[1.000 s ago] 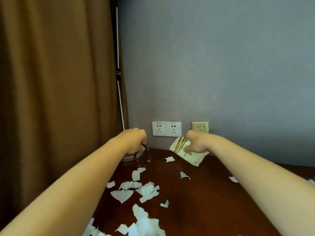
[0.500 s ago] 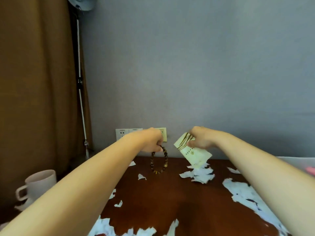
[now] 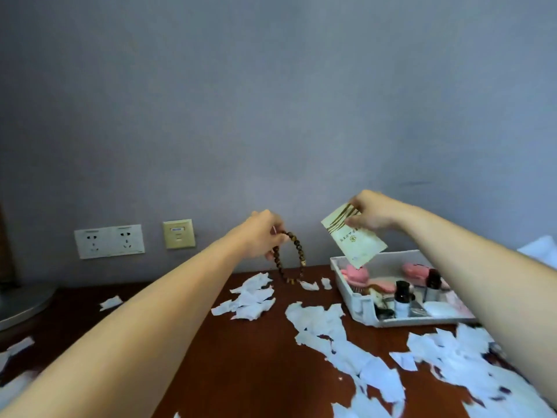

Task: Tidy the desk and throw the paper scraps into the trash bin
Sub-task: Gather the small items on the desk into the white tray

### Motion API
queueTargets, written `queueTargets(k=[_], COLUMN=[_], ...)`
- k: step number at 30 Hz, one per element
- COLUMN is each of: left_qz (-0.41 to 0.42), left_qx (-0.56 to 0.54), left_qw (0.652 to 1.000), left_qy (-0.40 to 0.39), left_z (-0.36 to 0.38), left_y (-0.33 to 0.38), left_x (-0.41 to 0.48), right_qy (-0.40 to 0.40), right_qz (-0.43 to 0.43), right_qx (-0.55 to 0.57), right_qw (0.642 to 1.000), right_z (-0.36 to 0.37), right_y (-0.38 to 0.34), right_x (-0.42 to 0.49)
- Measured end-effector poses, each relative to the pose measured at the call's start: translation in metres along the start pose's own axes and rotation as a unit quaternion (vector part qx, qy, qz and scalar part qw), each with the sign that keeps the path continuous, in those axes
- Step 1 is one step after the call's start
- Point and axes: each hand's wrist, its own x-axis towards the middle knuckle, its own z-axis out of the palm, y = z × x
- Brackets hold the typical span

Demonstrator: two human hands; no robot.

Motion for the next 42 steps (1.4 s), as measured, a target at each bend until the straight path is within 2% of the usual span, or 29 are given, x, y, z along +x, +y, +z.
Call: queueTargets(k=[4, 11, 16, 20, 23, 30, 33, 38, 42], left_qz=[0.022, 0.05, 0.066, 0.064, 0.056, 0.033, 0.044, 0.052, 0.059], left_qx=[-0.032, -0.059, -0.067, -0.053, -0.036, 0.083, 0.146, 0.226, 0.241], left_qw=[0.998, 0.997, 0.996, 0.996, 0.997, 0.993, 0.985, 0.97, 0.967], left_qy=[0.041, 0.027, -0.009, -0.036, -0.048, -0.08, -0.078, -0.069, -0.055], left_z=[0.031, 0.087, 0.13, 0.161, 0.176, 0.204, 0.208, 0.214, 0.214], left_y=[0.028, 0.075, 0.102, 0.11, 0.11, 0.108, 0.11, 0.104, 0.099], left_x=[0.042, 0.101, 0.129, 0.144, 0.152, 0.159, 0.157, 0.156, 0.157], right_qy=[0.049, 0.127, 0.105, 0.118, 0.092, 0.001, 0.003, 0.067, 0.007], right_qz=[0.053, 0.145, 0.163, 0.194, 0.208, 0.235, 0.236, 0.223, 0.223], right_qx=[0.026, 0.063, 0.07, 0.071, 0.074, 0.059, 0.052, 0.04, 0.037], right_qw=[0.997, 0.979, 0.979, 0.971, 0.971, 0.97, 0.97, 0.972, 0.974], right_z=[0.005, 0.027, 0.044, 0.066, 0.076, 0.086, 0.095, 0.094, 0.094], right_y=[0.051, 0.131, 0.159, 0.169, 0.174, 0.187, 0.192, 0.193, 0.19], right_x=[0.005, 0.015, 0.025, 0.036, 0.042, 0.046, 0.05, 0.051, 0.053])
